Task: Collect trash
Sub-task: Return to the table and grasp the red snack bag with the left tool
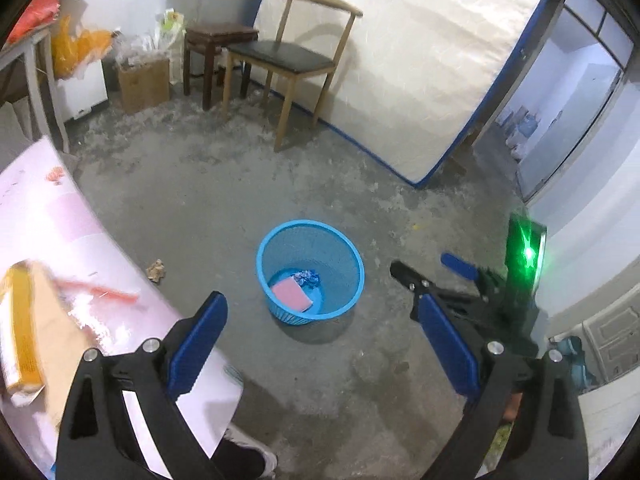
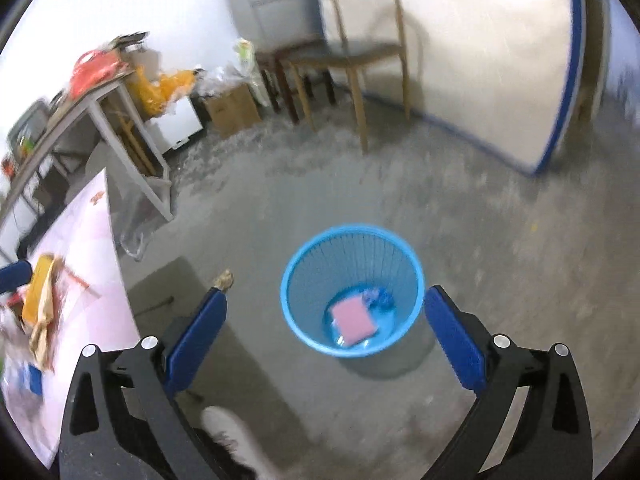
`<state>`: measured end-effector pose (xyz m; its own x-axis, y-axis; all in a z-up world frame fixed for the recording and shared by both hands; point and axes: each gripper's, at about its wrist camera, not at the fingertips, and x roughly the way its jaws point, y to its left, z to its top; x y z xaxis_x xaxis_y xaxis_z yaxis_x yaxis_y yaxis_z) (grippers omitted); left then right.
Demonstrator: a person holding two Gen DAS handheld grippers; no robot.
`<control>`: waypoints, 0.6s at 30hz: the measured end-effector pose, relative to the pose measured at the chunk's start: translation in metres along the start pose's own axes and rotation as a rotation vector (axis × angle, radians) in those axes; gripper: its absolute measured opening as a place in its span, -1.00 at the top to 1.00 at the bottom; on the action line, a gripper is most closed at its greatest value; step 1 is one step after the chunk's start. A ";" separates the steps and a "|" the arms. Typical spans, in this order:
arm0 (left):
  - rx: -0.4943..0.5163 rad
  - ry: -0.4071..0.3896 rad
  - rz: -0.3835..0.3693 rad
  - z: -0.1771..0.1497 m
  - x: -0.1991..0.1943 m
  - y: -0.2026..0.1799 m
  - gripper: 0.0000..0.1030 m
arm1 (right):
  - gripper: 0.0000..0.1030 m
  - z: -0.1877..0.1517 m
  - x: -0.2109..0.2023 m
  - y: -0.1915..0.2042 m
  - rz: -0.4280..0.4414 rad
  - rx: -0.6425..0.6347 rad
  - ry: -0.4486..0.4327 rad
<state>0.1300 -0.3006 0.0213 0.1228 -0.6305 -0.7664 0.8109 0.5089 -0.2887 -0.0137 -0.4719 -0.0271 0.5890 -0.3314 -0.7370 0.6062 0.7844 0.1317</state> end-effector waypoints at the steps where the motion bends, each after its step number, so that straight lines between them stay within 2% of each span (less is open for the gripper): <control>1: -0.017 -0.023 0.006 -0.006 -0.020 0.008 -0.89 | -0.85 0.003 -0.006 0.010 -0.010 -0.032 -0.018; 3: -0.055 -0.069 0.003 -0.015 -0.049 0.022 -0.89 | -0.85 0.009 -0.021 0.031 -0.004 -0.099 -0.068; 6: -0.134 -0.149 0.001 -0.029 -0.103 0.054 -0.89 | -0.85 0.014 -0.042 0.059 0.065 -0.166 -0.146; 10: -0.214 -0.243 0.063 -0.054 -0.174 0.104 -0.89 | -0.85 0.021 -0.061 0.092 0.235 -0.210 -0.183; 14: -0.283 -0.341 0.164 -0.085 -0.232 0.155 -0.89 | -0.85 0.028 -0.060 0.126 0.393 -0.219 -0.124; 18: -0.375 -0.392 0.236 -0.114 -0.269 0.218 -0.89 | -0.85 0.033 -0.045 0.169 0.560 -0.232 0.007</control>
<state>0.2086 0.0470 0.0991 0.5353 -0.6085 -0.5858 0.4872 0.7890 -0.3744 0.0797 -0.3417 0.0506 0.7808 0.1673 -0.6019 0.0724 0.9328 0.3532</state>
